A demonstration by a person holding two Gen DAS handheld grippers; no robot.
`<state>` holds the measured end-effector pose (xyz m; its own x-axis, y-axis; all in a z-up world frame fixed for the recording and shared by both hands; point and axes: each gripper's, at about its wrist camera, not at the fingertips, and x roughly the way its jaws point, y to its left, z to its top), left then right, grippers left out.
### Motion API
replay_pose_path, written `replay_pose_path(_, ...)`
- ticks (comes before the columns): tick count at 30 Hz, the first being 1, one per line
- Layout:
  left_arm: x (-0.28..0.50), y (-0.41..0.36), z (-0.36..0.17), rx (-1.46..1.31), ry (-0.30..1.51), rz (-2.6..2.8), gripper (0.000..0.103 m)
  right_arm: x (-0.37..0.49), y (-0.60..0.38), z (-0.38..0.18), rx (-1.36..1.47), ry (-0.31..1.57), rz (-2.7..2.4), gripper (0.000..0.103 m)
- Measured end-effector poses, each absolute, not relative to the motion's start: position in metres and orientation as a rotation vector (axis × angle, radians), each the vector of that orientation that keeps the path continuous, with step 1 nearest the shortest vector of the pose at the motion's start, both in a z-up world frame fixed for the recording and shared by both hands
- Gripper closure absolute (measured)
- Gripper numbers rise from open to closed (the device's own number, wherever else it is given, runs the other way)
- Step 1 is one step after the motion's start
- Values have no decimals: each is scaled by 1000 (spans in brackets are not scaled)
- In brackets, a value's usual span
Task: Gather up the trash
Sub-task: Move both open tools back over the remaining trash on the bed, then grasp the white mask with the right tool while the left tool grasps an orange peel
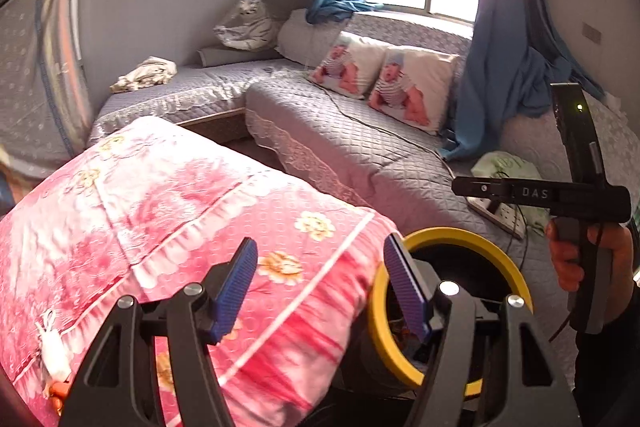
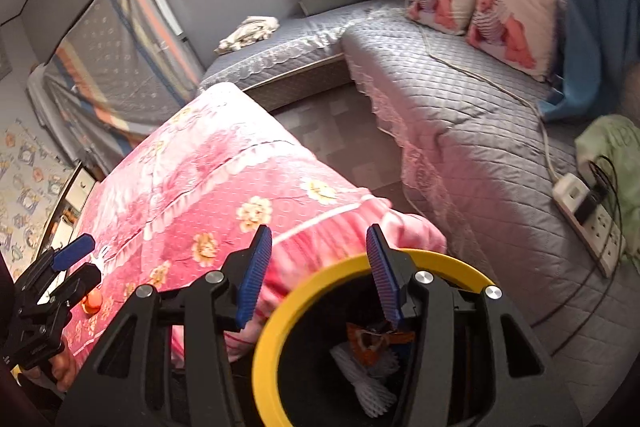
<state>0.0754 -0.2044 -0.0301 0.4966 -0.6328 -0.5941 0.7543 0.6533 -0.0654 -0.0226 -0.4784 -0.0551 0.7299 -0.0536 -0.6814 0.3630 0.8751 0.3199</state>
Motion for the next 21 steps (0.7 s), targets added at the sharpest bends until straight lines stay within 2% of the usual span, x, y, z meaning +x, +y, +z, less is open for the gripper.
replay_pose_path(8,106,-86,-15,78,577,-581,39,80,-393,-37,399,790,51,53)
replay_pose_path(11,110,-42,-16,50,562,-472,35,116,-353,-33,359,831,143,53)
replay_pose_path(16,103,21,-30,13,550,-307,35,162,-281,-36,296,903,303,53)
replay_pose_path(21,101,68,-58,-51,614,-221,34,198,-209,-51,232,1006,437,53)
